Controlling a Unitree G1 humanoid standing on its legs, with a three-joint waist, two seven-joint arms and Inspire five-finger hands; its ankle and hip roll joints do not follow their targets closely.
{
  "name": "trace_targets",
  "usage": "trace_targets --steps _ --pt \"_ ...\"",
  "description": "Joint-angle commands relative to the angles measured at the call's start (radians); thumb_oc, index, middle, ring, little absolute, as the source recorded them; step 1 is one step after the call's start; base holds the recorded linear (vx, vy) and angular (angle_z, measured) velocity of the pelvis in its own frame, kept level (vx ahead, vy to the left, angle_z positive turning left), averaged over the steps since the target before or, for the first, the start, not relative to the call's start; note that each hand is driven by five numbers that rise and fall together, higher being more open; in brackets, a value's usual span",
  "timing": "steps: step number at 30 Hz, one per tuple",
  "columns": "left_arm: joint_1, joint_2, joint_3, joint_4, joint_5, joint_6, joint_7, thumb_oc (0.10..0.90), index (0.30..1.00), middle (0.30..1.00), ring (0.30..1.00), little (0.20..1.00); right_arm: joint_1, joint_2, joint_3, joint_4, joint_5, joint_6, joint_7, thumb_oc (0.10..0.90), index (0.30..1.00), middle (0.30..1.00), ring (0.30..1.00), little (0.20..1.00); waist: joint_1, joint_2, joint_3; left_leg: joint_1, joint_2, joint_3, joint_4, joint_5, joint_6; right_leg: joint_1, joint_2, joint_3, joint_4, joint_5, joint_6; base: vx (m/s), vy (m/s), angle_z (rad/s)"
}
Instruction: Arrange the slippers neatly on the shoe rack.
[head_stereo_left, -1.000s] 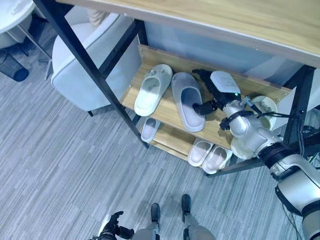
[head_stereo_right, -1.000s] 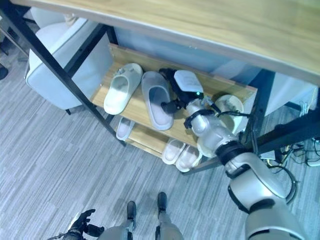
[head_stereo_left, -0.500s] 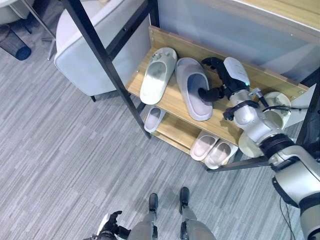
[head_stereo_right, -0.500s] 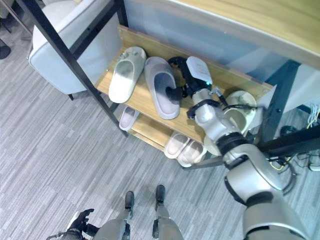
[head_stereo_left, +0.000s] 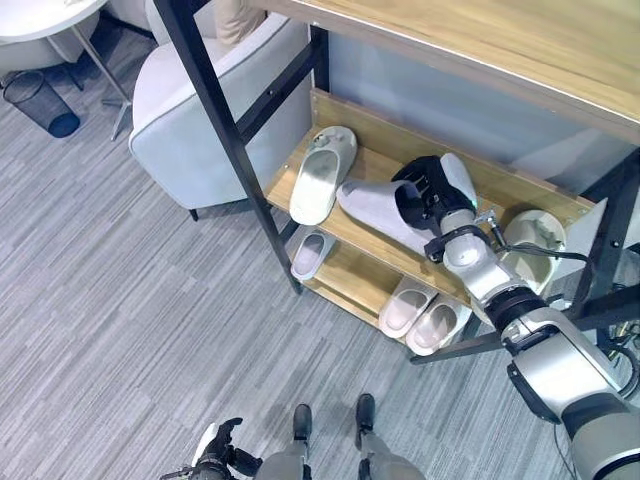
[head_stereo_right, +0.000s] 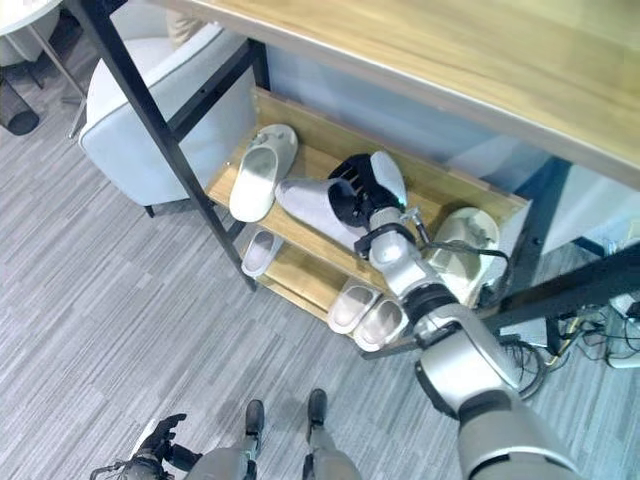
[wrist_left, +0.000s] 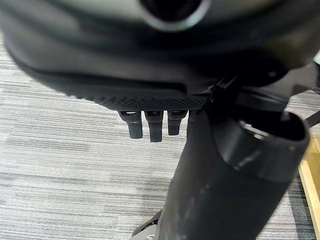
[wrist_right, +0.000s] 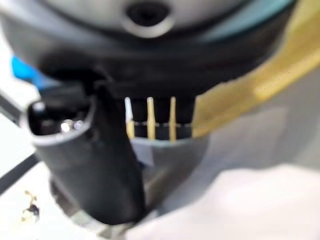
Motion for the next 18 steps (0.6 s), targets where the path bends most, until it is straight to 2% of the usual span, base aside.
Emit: trace_targets --steps 1,3,6,9,11,12,14,15,16,18 --pt "0.02 0.017 -0.017 0.049 0.008 0.012 -0.01 0.8 0.9 0.9 0.9 0.9 -0.017 0.002 -0.033 -0.016 -0.032 -0.016 -0.05 0.4 0.3 0.3 0.3 0.3 0.001 -0.028 -0.086 0.023 -0.026 0.054 0.002 -0.067 -0.019 0.088 -0.052 0.037 0.005 -0.117 0.11 0.03 -0.006 -0.24" --pt "0.025 -0.001 -0.004 0.031 0.002 0.018 -0.018 0.8 0.9 0.9 0.9 0.9 0.075 0.029 -0.105 -0.101 -0.038 -0.014 -0.085 0.4 0.3 0.3 0.3 0.3 -0.018 -0.026 -0.112 0.062 -0.027 0.062 0.002 -0.079 -0.015 0.123 -0.052 0.043 0.005 -0.122 0.11 0.05 0.003 -0.09" --pt "0.027 -0.009 0.004 0.016 -0.005 0.019 -0.018 0.8 0.9 0.9 0.9 0.9 0.161 0.045 -0.154 -0.199 -0.026 -0.027 -0.101 0.4 0.3 0.3 0.3 0.3 -0.026 -0.023 -0.13 0.085 -0.025 0.067 0.002 -0.086 -0.012 0.145 -0.051 0.043 0.005 -0.126 0.11 0.02 0.009 -0.09" --pt "0.034 -0.013 0.044 -0.001 -0.006 0.021 -0.015 0.8 0.9 0.9 0.9 0.9 0.338 0.059 -0.22 -0.444 0.0 -0.058 -0.083 0.4 0.3 0.3 0.3 0.3 -0.047 -0.024 -0.155 0.12 -0.023 0.074 0.002 -0.099 -0.008 0.173 -0.054 0.048 0.005 -0.129 0.113 0.0 0.015 -0.09" --pt "0.033 -0.015 0.049 -0.007 -0.006 0.022 -0.015 0.8 0.9 0.9 0.9 0.9 0.378 0.062 -0.228 -0.498 0.005 -0.061 -0.068 0.4 0.3 0.3 0.3 0.3 -0.051 -0.026 -0.158 0.126 -0.023 0.074 0.002 -0.101 -0.008 0.178 -0.055 0.047 0.005 -0.13 0.113 -0.01 0.009 -0.03" --pt "0.029 -0.02 0.058 -0.013 -0.004 0.024 -0.016 0.8 0.9 0.9 0.9 0.9 0.444 0.066 -0.239 -0.579 0.025 -0.074 -0.036 0.4 0.3 0.3 0.3 0.3 -0.06 -0.028 -0.165 0.134 -0.022 0.077 0.002 -0.102 -0.008 0.184 -0.056 0.046 0.005 -0.13 0.113 -0.02 0.012 -0.08" --pt "0.028 -0.024 0.061 -0.018 -0.001 0.025 -0.016 0.8 0.9 0.9 0.9 0.9 0.482 0.068 -0.245 -0.625 0.041 -0.08 -0.016 0.4 0.3 0.3 0.3 0.3 -0.063 -0.029 -0.168 0.137 -0.022 0.077 0.002 -0.102 -0.008 0.187 -0.056 0.046 0.005 -0.129 0.112 -0.04 0.024 -0.04" --pt "0.026 -0.028 0.073 -0.025 0.0 0.023 -0.016 0.8 0.9 0.9 0.9 0.9 0.559 0.088 -0.25 -0.697 0.103 -0.101 0.03 0.4 0.3 0.3 0.3 0.3 -0.07 -0.031 -0.173 0.142 -0.022 0.079 0.002 -0.102 -0.007 0.188 -0.056 0.045 0.005 -0.126 0.113 -0.05 0.027 0.02" --pt "0.027 -0.028 0.073 -0.025 0.0 0.023 -0.016 0.8 0.9 0.9 0.9 0.9 0.562 0.088 -0.25 -0.699 0.103 -0.1 0.031 0.4 0.3 0.3 0.3 0.3 -0.07 -0.031 -0.174 0.142 -0.022 0.079 0.002 -0.102 -0.007 0.188 -0.056 0.045 0.005 -0.126 0.113 -0.09 0.041 0.02" --pt "0.022 -0.032 0.078 -0.039 0.0 0.02 -0.022 0.8 0.9 0.9 0.9 0.9 0.655 0.117 -0.225 -0.784 0.219 -0.129 0.121 0.4 0.3 0.3 0.3 0.3 -0.075 -0.036 -0.178 0.146 -0.018 0.085 0.002 -0.099 -0.008 0.187 -0.056 0.046 0.005 -0.121 0.115 -0.09 0.038 -0.02"
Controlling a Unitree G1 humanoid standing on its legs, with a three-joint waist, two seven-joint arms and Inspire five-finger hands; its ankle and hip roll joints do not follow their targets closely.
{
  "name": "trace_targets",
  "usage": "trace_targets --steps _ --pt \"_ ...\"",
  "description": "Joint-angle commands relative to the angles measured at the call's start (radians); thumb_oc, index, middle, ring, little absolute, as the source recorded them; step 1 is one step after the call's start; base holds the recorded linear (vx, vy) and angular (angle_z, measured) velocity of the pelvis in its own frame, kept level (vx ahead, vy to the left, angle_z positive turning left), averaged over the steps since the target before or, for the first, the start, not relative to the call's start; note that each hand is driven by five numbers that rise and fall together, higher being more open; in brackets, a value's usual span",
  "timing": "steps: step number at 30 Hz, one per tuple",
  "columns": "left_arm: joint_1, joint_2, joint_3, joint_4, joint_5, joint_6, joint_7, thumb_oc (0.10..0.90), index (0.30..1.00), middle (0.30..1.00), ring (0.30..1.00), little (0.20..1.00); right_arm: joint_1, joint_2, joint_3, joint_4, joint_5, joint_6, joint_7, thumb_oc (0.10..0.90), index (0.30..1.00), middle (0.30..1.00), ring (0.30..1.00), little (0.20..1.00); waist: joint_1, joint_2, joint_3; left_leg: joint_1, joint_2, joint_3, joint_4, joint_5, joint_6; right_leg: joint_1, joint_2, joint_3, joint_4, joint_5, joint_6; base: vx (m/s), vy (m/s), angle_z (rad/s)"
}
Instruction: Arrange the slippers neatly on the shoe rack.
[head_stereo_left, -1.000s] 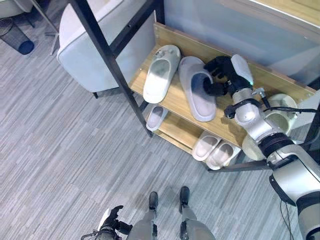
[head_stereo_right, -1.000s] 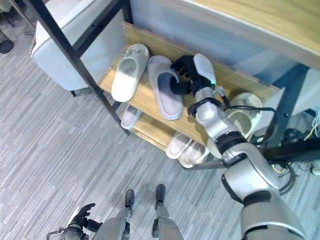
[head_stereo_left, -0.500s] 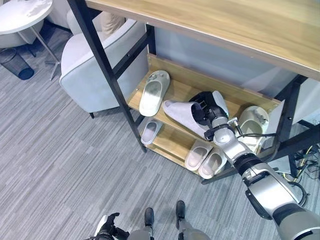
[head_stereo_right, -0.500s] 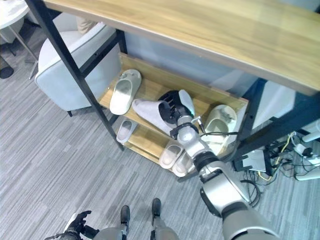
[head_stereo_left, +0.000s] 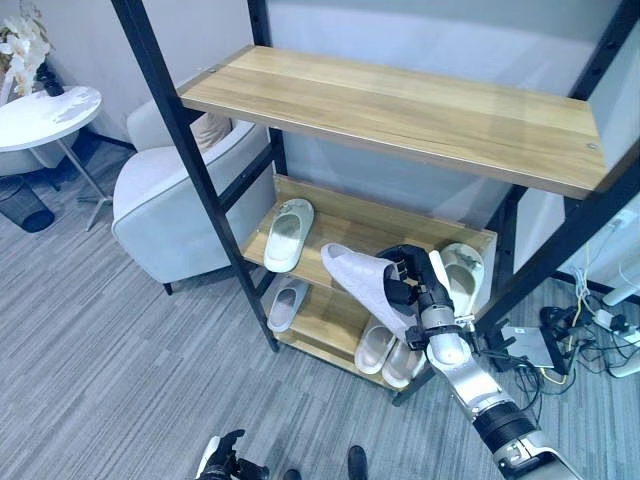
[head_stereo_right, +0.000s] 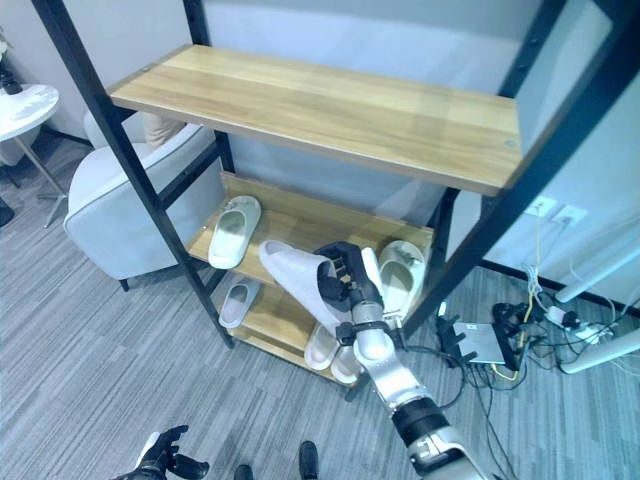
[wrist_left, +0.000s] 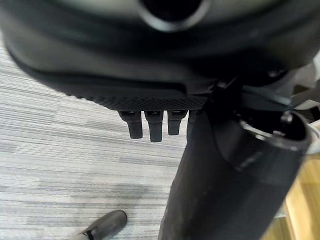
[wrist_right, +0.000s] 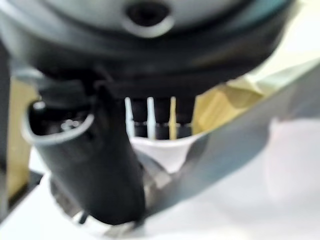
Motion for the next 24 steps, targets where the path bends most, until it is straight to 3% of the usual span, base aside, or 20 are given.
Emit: trace_targets --steps 1,4,5,7,18,24 --pt "-0.055 0.014 -0.003 0.058 -0.001 -0.022 -0.002 0.8 0.9 0.9 0.9 0.9 -0.027 0.058 -0.019 -0.141 0.174 -0.157 0.122 0.4 0.3 0.3 0.3 0.3 0.01 -0.027 -0.037 0.012 -0.01 0.037 0.008 -0.062 -0.031 0.07 -0.051 0.01 0.005 -0.108 0.111 -0.08 0.028 -0.07" --pt "-0.055 0.016 0.0 0.05 -0.001 -0.025 -0.007 0.8 0.9 0.9 0.9 0.9 0.062 0.078 0.008 -0.2 0.306 -0.163 0.212 0.4 0.3 0.3 0.3 0.3 0.004 -0.032 -0.038 0.01 -0.009 0.041 0.008 -0.057 -0.033 0.068 -0.051 0.008 0.005 -0.102 0.113 -0.09 0.039 -0.01" --pt "-0.048 0.018 0.001 0.043 -0.002 -0.03 -0.017 0.8 0.9 0.9 0.9 0.9 0.135 0.09 0.021 -0.229 0.423 -0.161 0.278 0.4 0.3 0.3 0.3 0.3 0.0 -0.036 -0.038 0.01 -0.01 0.041 0.008 -0.055 -0.034 0.069 -0.051 0.005 0.005 -0.098 0.114 -0.08 0.045 0.0" --pt "-0.04 0.018 0.002 0.033 0.001 -0.035 -0.024 0.8 0.9 0.9 0.9 0.9 0.199 0.09 0.037 -0.252 0.471 -0.158 0.32 0.4 0.3 0.3 0.3 0.3 -0.003 -0.04 -0.038 0.013 -0.01 0.042 0.008 -0.057 -0.035 0.073 -0.052 0.0 0.005 -0.097 0.115 -0.04 0.027 0.01" --pt "0.002 0.021 -0.002 -0.028 0.012 -0.059 -0.061 0.8 0.9 0.9 0.9 0.9 0.475 0.012 -0.045 -0.294 0.497 -0.151 0.417 0.4 0.3 0.3 0.3 0.3 -0.044 -0.039 -0.026 0.05 -0.012 0.042 0.008 -0.063 -0.031 0.096 -0.055 -0.021 0.047 -0.118 0.115 -0.02 0.016 0.01" --pt "0.035 0.005 0.003 -0.027 0.002 -0.059 -0.08 0.8 0.9 0.9 0.9 0.9 0.544 0.048 -0.099 -0.217 0.518 -0.146 0.418 0.4 0.3 0.3 0.3 0.3 -0.061 -0.033 -0.03 0.087 -0.017 0.052 0.008 -0.078 -0.025 0.117 -0.055 -0.02 0.062 -0.133 0.113 0.0 0.019 -0.02"
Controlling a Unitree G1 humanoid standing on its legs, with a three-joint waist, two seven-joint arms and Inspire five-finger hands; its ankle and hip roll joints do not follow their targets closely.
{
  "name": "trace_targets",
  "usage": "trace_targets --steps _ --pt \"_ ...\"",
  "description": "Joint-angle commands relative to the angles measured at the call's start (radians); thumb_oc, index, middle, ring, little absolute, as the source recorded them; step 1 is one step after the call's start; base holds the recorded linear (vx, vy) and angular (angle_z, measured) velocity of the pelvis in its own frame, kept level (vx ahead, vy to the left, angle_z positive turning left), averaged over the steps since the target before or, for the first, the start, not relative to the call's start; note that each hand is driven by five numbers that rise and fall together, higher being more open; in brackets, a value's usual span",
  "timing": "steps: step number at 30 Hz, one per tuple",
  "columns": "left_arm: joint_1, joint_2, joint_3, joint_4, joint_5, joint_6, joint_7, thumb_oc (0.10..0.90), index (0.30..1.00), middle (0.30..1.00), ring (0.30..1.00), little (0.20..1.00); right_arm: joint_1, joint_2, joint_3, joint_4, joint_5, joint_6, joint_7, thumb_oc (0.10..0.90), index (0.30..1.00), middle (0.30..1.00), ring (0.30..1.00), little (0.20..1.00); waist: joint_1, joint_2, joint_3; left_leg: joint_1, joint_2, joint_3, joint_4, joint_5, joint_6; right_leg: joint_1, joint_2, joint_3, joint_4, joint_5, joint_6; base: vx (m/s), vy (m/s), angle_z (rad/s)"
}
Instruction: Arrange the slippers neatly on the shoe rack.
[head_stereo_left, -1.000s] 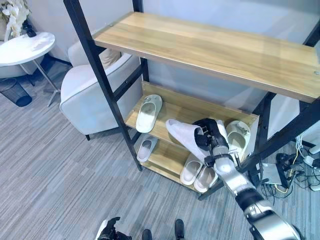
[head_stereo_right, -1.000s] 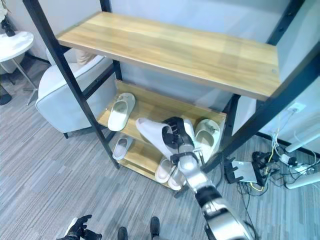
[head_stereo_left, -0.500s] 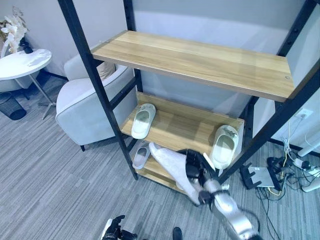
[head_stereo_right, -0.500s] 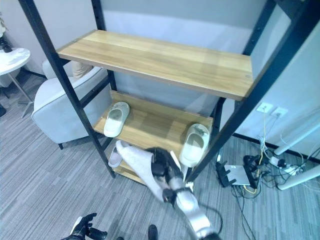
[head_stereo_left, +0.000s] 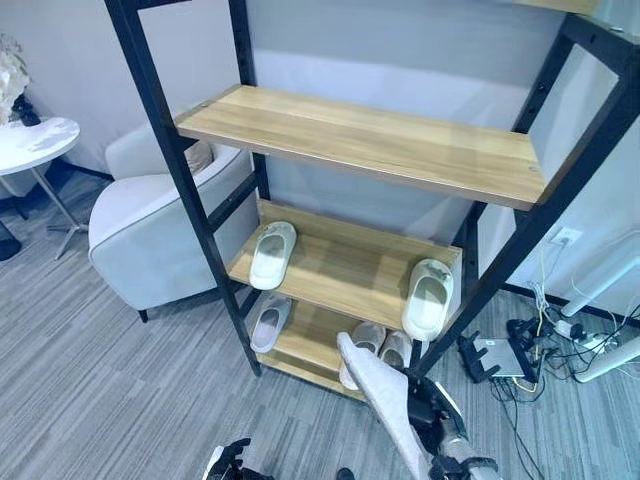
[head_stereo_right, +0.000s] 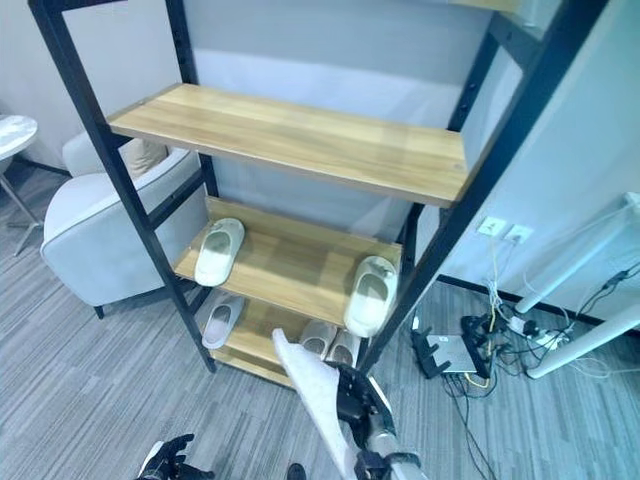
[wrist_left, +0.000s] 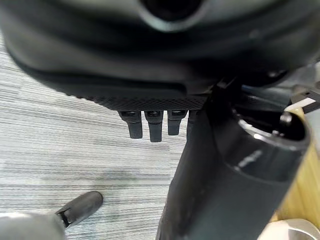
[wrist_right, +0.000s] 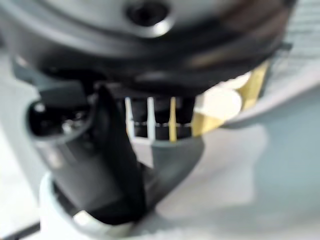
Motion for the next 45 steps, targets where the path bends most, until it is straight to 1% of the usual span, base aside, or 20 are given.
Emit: trace_targets --steps 1,3,7,8,14,17,20,24,26,28,30,32,33,35,37,39,40,42,43,45 --pt "-0.011 0.0 -0.016 0.016 0.002 -0.051 -0.014 0.8 0.9 0.9 0.9 0.9 -0.058 0.028 -0.036 -0.12 0.045 -0.106 0.034 0.4 0.3 0.3 0.3 0.3 0.01 0.005 -0.017 0.017 -0.009 0.048 0.008 -0.068 -0.036 0.05 -0.045 -0.017 0.062 -0.122 0.104 0.03 0.018 -0.1" --pt "-0.033 -0.025 -0.026 0.025 -0.019 -0.026 -0.039 0.8 0.9 0.9 0.9 0.9 -0.072 0.05 -0.039 -0.062 0.041 -0.095 0.021 0.4 0.3 0.3 0.3 0.3 -0.005 0.013 -0.023 0.033 -0.01 0.057 0.008 -0.072 -0.033 0.061 -0.045 -0.007 0.065 -0.127 0.103 0.04 0.031 -0.28" --pt "-0.047 -0.032 -0.011 0.074 -0.023 -0.026 -0.037 0.8 0.9 0.9 0.9 0.9 -0.071 0.058 -0.043 -0.055 0.055 -0.092 0.023 0.4 0.3 0.3 0.3 0.3 -0.017 0.016 -0.028 0.044 -0.01 0.067 0.008 -0.076 -0.032 0.066 -0.044 0.001 0.067 -0.13 0.104 0.02 0.01 -0.15" --pt "0.005 -0.061 0.072 0.013 -0.47 -0.09 -0.07 0.8 0.9 0.9 0.9 0.9 -0.005 0.06 -0.18 0.278 0.139 -0.115 -0.061 0.4 0.3 0.3 0.3 0.3 0.023 0.058 0.071 -0.014 0.127 -0.07 0.166 -0.062 -0.11 0.066 -0.002 -0.002 0.166 -0.249 0.051 0.03 -0.003 -0.08" --pt "0.007 -0.052 0.072 -0.03 -0.491 -0.101 -0.064 0.8 0.9 0.9 0.9 0.9 -0.035 0.061 -0.204 0.27 0.143 -0.136 -0.08 0.4 0.3 0.3 0.3 0.3 0.024 0.061 0.089 -0.032 0.123 -0.078 0.19 -0.066 -0.112 0.054 -0.006 -0.019 0.199 -0.263 0.048 -0.01 0.009 0.07" --pt "0.01 -0.039 0.046 -0.099 -0.475 -0.11 -0.064 0.8 0.9 0.9 0.9 0.9 -0.055 0.051 -0.212 0.271 0.139 -0.142 -0.084 0.4 0.3 0.3 0.3 0.3 0.031 0.056 0.107 -0.069 0.139 -0.073 0.217 -0.06 -0.124 0.044 -0.018 -0.052 0.219 -0.273 0.051 -0.03 0.071 0.24" --pt "0.008 -0.033 0.029 -0.108 -0.463 -0.114 -0.059 0.8 0.9 0.9 0.9 0.9 -0.067 0.041 -0.211 0.251 0.152 -0.147 -0.08 0.4 0.3 0.3 0.3 0.3 0.042 0.045 0.116 -0.109 0.187 -0.081 0.213 -0.035 -0.135 0.041 -0.049 -0.079 0.232 -0.281 0.067 0.03 0.182 0.39" --pt "0.003 -0.024 0.015 -0.138 -0.462 -0.123 -0.051 0.8 0.9 0.9 0.9 0.9 -0.089 0.028 -0.203 0.241 0.158 -0.144 -0.084 0.4 0.3 0.3 0.3 0.3 0.06 0.035 0.134 -0.184 0.28 -0.106 0.187 0.03 -0.148 0.038 -0.096 -0.078 0.243 -0.297 0.093 0.08 0.301 0.19" --pt "-0.002 -0.022 0.011 -0.129 -0.449 -0.124 -0.046 0.8 0.9 0.9 0.9 0.9 -0.091 0.031 -0.204 0.24 0.157 -0.144 -0.088 0.4 0.3 0.3 0.3 0.3 0.062 0.032 0.137 -0.199 0.296 -0.097 0.183 0.039 -0.152 0.046 -0.112 -0.079 0.241 -0.303 0.101 0.09 0.272 0.12" --pt "-0.015 -0.023 0.013 -0.114 -0.414 -0.132 -0.036 0.8 0.9 0.9 0.9 0.9 -0.08 0.041 -0.21 0.227 0.155 -0.142 -0.087 0.4 0.3 0.3 0.3 0.3 0.058 0.047 0.13 -0.179 0.319 -0.029 0.148 0.049 -0.166 0.061 -0.135 -0.081 0.226 -0.302 0.121 0.12 0.361 0.16" --pt "-0.03 -0.02 0.002 -0.092 -0.372 -0.135 -0.024 0.8 0.9 0.9 0.9 0.9 -0.07 0.049 -0.213 0.221 0.155 -0.141 -0.082 0.4 0.3 0.3 0.3 0.3 0.055 0.047 0.124 -0.192 0.299 -0.018 0.161 0.038 -0.175 0.067 -0.176 -0.087 0.206 -0.276 0.141 0.17 0.458 0.02" --pt "-0.067 0.002 -0.015 -0.06 -0.297 -0.137 -0.008 0.8 0.9 0.9 0.9 0.9 -0.071 0.069 -0.215 0.208 0.169 -0.136 -0.064 0.4 0.3 0.3 0.3 0.3 0.049 0.027 0.12 -0.206 0.245 0.007 0.204 -0.016 -0.157 0.057 -0.244 -0.059 0.182 -0.211 0.172 0.16 0.412 0.03" --pt "-0.068 0.002 -0.015 -0.06 -0.297 -0.137 -0.008 0.8 0.9 0.9 0.9 0.9 -0.072 0.069 -0.215 0.208 0.169 -0.136 -0.064 0.4 0.3 0.3 0.3 0.3 0.05 0.026 0.12 -0.206 0.244 0.008 0.205 -0.018 -0.156 0.056 -0.245 -0.057 0.182 -0.211 0.173 0.07 0.226 0.04" --pt "-0.087 0.023 -0.021 -0.057 -0.254 -0.14 0.013 0.8 0.9 0.9 0.9 0.9 -0.094 0.079 -0.207 0.212 0.184 -0.135 -0.061 0.4 0.3 0.3 0.3 0.3 0.045 0.015 0.122 -0.212 0.216 0.044 0.222 -0.048 -0.134 0.02 -0.284 -0.039 0.187 -0.148 0.187 0.04 0.236 -0.08" --pt "-0.092 0.051 -0.022 -0.076 -0.244 -0.142 0.016 0.8 0.9 0.9 0.9 0.9 -0.105 0.09 -0.197 0.216 0.207 -0.136 -0.054 0.4 0.3 0.3 0.3 0.3 0.047 0.013 0.129 -0.214 0.204 0.082 0.23 -0.063 -0.115 -0.024 -0.295 -0.029 0.215 -0.103 0.182 0.02 0.251 -0.49" --pt "-0.086 0.075 -0.025 -0.103 -0.216 -0.143 0.021 0.8 0.9 0.9 0.9 0.9 -0.092 0.1 -0.19 0.21 0.231 -0.134 -0.046 0.4 0.3 0.3 0.3 0.3 0.043 0.02 0.131 -0.196 0.184 0.099 0.217 -0.077 -0.094 -0.047 -0.251 -0.018 0.247 -0.131 0.167 0.08 0.248 -0.6" --pt "-0.086 0.075 -0.025 -0.103 -0.216 -0.143 0.021 0.8 0.9 0.9 0.9 0.9 -0.092 0.1 -0.19 0.21 0.231 -0.134 -0.046 0.4 0.3 0.3 0.3 0.3 0.043 0.02 0.129 -0.198 0.184 0.099 0.216 -0.075 -0.094 -0.05 -0.251 -0.017 0.246 -0.13 0.167 0.13 0.287 -0.31" --pt "-0.057 0.093 -0.024 -0.14 -0.202 -0.144 0.011 0.8 0.9 0.9 0.9 0.9 -0.052 0.098 -0.183 0.211 0.234 -0.139 -0.041 0.4 0.3 0.3 0.3 0.3 0.023 0.033 0.128 -0.137 0.114 0.124 0.179 -0.104 -0.058 -0.11 -0.105 -0.009 0.253 -0.185 0.138 0.18 0.329 -0.37" --pt "-0.057 0.093 -0.021 -0.151 -0.203 -0.144 0.014 0.8 0.9 0.9 0.9 0.9 -0.047 0.099 -0.177 0.221 0.228 -0.14 -0.039 0.4 0.3 0.3 0.3 0.3 0.015 0.035 0.136 -0.107 0.089 0.126 0.166 -0.119 -0.049 -0.145 -0.062 -0.026 0.243 -0.183 0.132 0.19 0.22 -0.49" --pt "-0.063 0.094 -0.022 -0.157 -0.2 -0.144 0.017 0.8 0.9 0.9 0.9 0.9 -0.051 0.102 -0.172 0.238 0.221 -0.139 -0.041 0.4 0.3 0.3 0.3 0.3 0.012 0.035 0.137 -0.091 0.068 0.121 0.158 -0.129 -0.043 -0.166 -0.042 -0.061 0.227 -0.174 0.131 0.12 0.066 -0.25"
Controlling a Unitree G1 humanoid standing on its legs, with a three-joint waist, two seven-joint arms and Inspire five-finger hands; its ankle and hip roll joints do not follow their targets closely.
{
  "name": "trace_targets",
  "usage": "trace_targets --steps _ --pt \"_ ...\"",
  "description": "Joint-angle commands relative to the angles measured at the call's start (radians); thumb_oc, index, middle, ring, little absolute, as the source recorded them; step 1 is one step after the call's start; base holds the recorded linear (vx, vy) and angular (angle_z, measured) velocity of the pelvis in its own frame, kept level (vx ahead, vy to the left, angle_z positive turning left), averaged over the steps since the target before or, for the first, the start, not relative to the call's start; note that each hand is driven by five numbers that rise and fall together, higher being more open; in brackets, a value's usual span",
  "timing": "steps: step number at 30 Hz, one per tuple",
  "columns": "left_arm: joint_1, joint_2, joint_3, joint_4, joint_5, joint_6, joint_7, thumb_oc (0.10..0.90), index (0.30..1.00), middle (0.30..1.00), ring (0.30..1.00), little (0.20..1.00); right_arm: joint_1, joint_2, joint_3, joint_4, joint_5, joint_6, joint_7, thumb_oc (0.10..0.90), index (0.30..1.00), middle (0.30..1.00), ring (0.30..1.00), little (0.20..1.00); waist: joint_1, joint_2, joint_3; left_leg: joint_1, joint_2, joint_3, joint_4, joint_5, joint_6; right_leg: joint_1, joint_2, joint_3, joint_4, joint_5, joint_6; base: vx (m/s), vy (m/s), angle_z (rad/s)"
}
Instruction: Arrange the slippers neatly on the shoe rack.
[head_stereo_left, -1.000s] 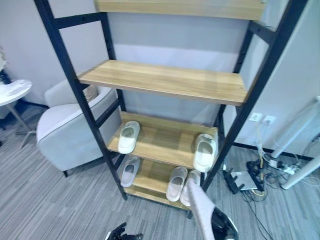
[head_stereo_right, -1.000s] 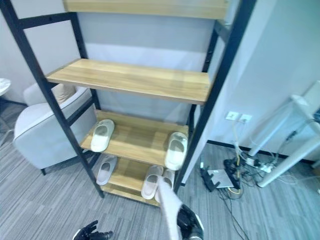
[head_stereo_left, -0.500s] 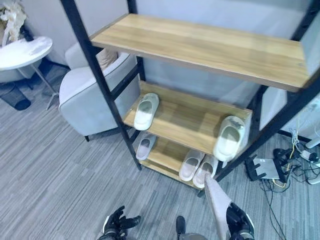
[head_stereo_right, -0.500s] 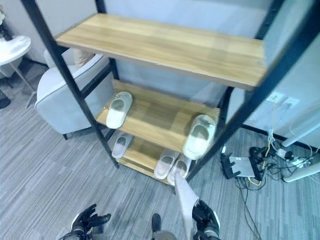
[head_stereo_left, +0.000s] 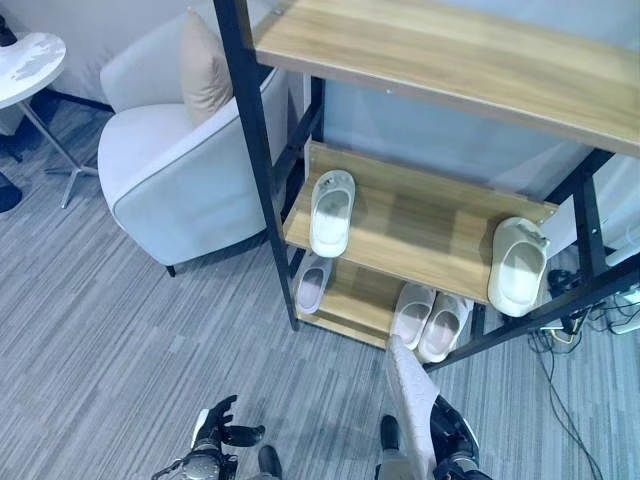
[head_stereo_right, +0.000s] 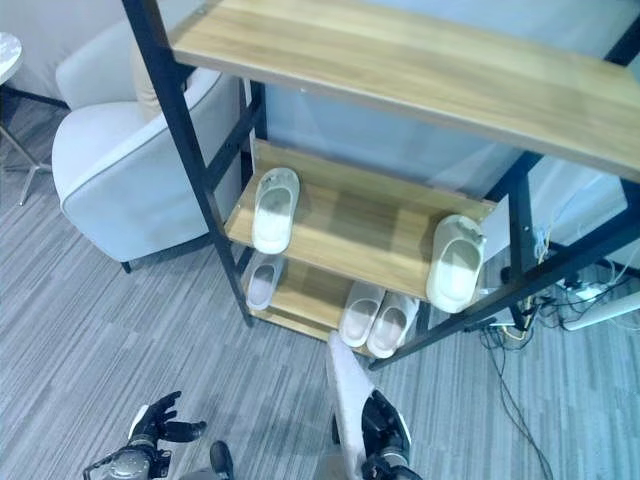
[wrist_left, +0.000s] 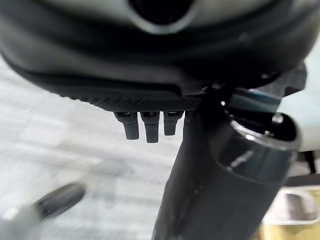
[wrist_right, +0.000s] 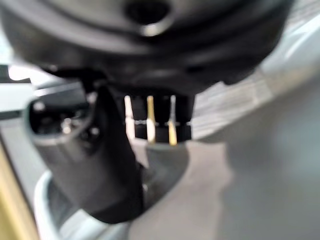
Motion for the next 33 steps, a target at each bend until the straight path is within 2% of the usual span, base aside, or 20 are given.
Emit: trace_targets --steps 1,2,3,6,7,8,10,11,13,14,15,16,17,25,28,31,33 --pt "-0.043 -0.017 0.001 -0.094 0.036 -0.061 0.012 0.8 0.9 0.9 0.9 0.9 0.04 -0.056 -0.027 -0.09 0.012 -0.069 0.008 0.4 0.3 0.3 0.3 0.3 -0.013 0.029 0.005 -0.034 -0.065 -0.1 0.114 -0.091 0.012 0.077 0.054 -0.067 -0.109 -0.054 0.035 0.17 0.008 0.0" --pt "-0.036 -0.015 -0.028 -0.15 0.069 -0.072 0.004 0.8 0.9 0.9 0.9 0.9 0.059 -0.057 -0.041 -0.094 0.021 -0.07 0.0 0.4 0.3 0.3 0.3 0.3 -0.022 0.031 0.004 -0.023 -0.082 -0.121 0.147 -0.121 0.017 0.128 0.055 -0.088 -0.162 -0.06 0.022 0.2 0.002 0.12" --pt "-0.024 -0.012 -0.041 -0.19 0.092 -0.073 0.006 0.8 0.9 0.9 0.9 0.9 0.074 -0.054 -0.047 -0.103 0.026 -0.073 0.001 0.4 0.3 0.3 0.3 0.3 -0.023 0.029 0.001 -0.028 -0.081 -0.12 0.177 -0.128 0.009 0.144 0.064 -0.071 -0.171 -0.058 0.01 0.18 -0.019 0.27" --pt "-0.013 -0.001 -0.071 -0.303 0.115 -0.081 -0.013 0.8 0.9 0.9 0.9 0.9 0.091 -0.084 -0.06 -0.112 0.011 -0.086 -0.001 0.4 0.3 0.3 0.3 0.3 -0.009 0.019 0.013 -0.089 -0.037 -0.12 0.385 -0.094 -0.043 0.194 0.055 -0.066 -0.177 -0.059 -0.014 0.05 -0.081 0.31" --pt "-0.012 0.0 -0.071 -0.305 0.114 -0.08 -0.013 0.8 0.9 0.9 0.9 0.9 0.091 -0.084 -0.06 -0.112 0.011 -0.086 -0.002 0.4 0.3 0.3 0.3 0.3 -0.009 0.02 0.014 -0.093 -0.034 -0.122 0.394 -0.097 -0.044 0.194 0.057 -0.067 -0.177 -0.059 -0.014 0.05 -0.07 0.0" --pt "-0.005 0.008 -0.077 -0.36 0.116 -0.083 -0.014 0.8 0.9 0.9 0.9 0.9 0.093 -0.099 -0.057 -0.113 -0.007 -0.083 -0.006 0.4 0.3 0.3 0.3 0.3 0.004 0.023 0.024 -0.129 -0.013 -0.154 0.457 -0.065 -0.052 0.217 0.06 -0.064 -0.173 -0.074 -0.031 0.05 -0.007 0.0" --pt "-0.003 0.01 -0.087 -0.403 0.129 -0.084 -0.007 0.8 0.9 0.9 0.9 0.9 0.085 -0.102 -0.056 -0.114 -0.023 -0.083 -0.016 0.4 0.3 0.3 0.3 0.3 0.012 0.029 0.024 -0.15 -0.01 -0.18 0.394 -0.08 -0.037 0.23 0.058 -0.064 -0.174 -0.089 -0.031 0.11 0.077 -0.16" --pt "-0.007 0.022 -0.103 -0.42 0.169 -0.085 0.006 0.8 0.9 0.9 0.9 0.9 0.08 -0.112 -0.054 -0.116 -0.046 -0.084 -0.021 0.4 0.3 0.3 0.3 0.3 0.027 0.023 0.023 -0.166 -0.016 -0.208 0.329 -0.082 -0.034 0.241 0.053 -0.056 -0.178 -0.095 -0.026 0.15 0.153 -0.32" --pt "-0.023 0.041 -0.118 -0.426 0.22 -0.082 0.022 0.8 0.9 0.9 0.9 0.9 0.073 -0.13 -0.047 -0.109 -0.088 -0.084 -0.038 0.4 0.3 0.3 0.3 0.3 0.041 0.019 0.032 -0.192 -0.003 -0.253 0.254 -0.032 -0.052 0.25 0.057 -0.044 -0.175 -0.105 -0.023 0.16 0.167 -0.29" --pt "-0.034 0.059 -0.138 -0.446 0.27 -0.077 0.029 0.8 0.9 0.9 0.9 0.9 0.058 -0.138 -0.036 -0.097 -0.112 -0.086 -0.054 0.4 0.3 0.3 0.3 0.3 0.06 0.022 0.039 -0.225 0.022 -0.337 0.188 0.028 -0.068 0.256 0.067 -0.018 -0.168 -0.12 -0.019 0.17 0.162 -0.34" --pt "-0.037 0.065 -0.142 -0.459 0.284 -0.078 0.03 0.8 0.9 0.9 0.9 0.9 0.055 -0.138 -0.035 -0.099 -0.115 -0.088 -0.057 0.4 0.3 0.3 0.3 0.3 0.064 0.025 0.043 -0.229 0.022 -0.373 0.161 0.043 -0.071 0.262 0.071 -0.006 -0.164 -0.13 -0.02 0.13 0.126 -0.45" --pt "-0.037 0.065 -0.142 -0.459 0.284 -0.078 0.03 0.8 0.9 0.9 0.9 0.9 0.055 -0.138 -0.035 -0.099 -0.115 -0.088 -0.057 0.4 0.3 0.3 0.3 0.3 0.064 0.025 0.043 -0.228 0.021 -0.373 0.161 0.043 -0.071 0.262 0.071 -0.006 -0.164 -0.13 -0.02 0.14 0.142 -0.61" --pt "-0.031 0.068 -0.152 -0.465 0.323 -0.085 0.015 0.8 0.9 0.9 0.9 0.9 0.06 -0.137 -0.032 -0.099 -0.128 -0.09 -0.046 0.4 0.3 0.3 0.3 0.3 0.062 0.044 0.033 -0.187 0.028 -0.389 0.074 0.059 -0.072 0.272 0.082 0.019 -0.164 -0.14 -0.018 0.13 0.163 -0.77" --pt "-0.05 0.086 -0.194 -0.446 0.334 -0.097 0.005 0.8 0.9 0.9 0.9 0.9 0.023 -0.138 -0.007 -0.117 -0.129 -0.081 -0.044 0.4 0.3 0.3 0.3 0.3 0.04 0.041 0.033 -0.155 -0.009 -0.284 0.076 0.029 -0.041 0.241 0.025 0.101 -0.18 -0.101 0.019 0.05 0.173 -0.46" --pt "-0.057 0.092 -0.182 -0.45 0.313 -0.099 0.022 0.8 0.9 0.9 0.9 0.9 -0.023 -0.146 0.007 -0.119 -0.181 -0.076 -0.068 0.4 0.3 0.3 0.3 0.3 0.045 0.041 0.051 -0.198 -0.018 -0.227 0.108 0.004 -0.023 0.179 -0.002 0.122 -0.174 -0.081 0.038 -0.13 0.153 -0.58" --pt "-0.057 0.1 -0.143 -0.458 0.296 -0.1 0.048 0.8 0.9 0.9 0.9 0.9 -0.087 -0.164 0.016 -0.12 -0.24 -0.085 -0.107 0.4 0.3 0.3 0.3 0.3 0.069 0.039 0.071 -0.266 -0.023 -0.183 0.155 -0.014 -0.016 0.113 -0.03 0.081 -0.157 -0.064 0.051 -0.18 0.051 -0.42" --pt "-0.046 0.099 -0.077 -0.415 0.277 -0.103 0.088 0.8 0.9 0.9 0.9 0.9 -0.127 -0.18 0.006 -0.135 -0.315 -0.096 -0.153 0.4 0.3 0.3 0.3 0.3 0.093 0.035 0.094 -0.325 -0.016 -0.177 0.238 -0.038 -0.014 0.066 -0.049 0.036 -0.108 -0.062 0.052 -0.13 -0.026 -0.31"
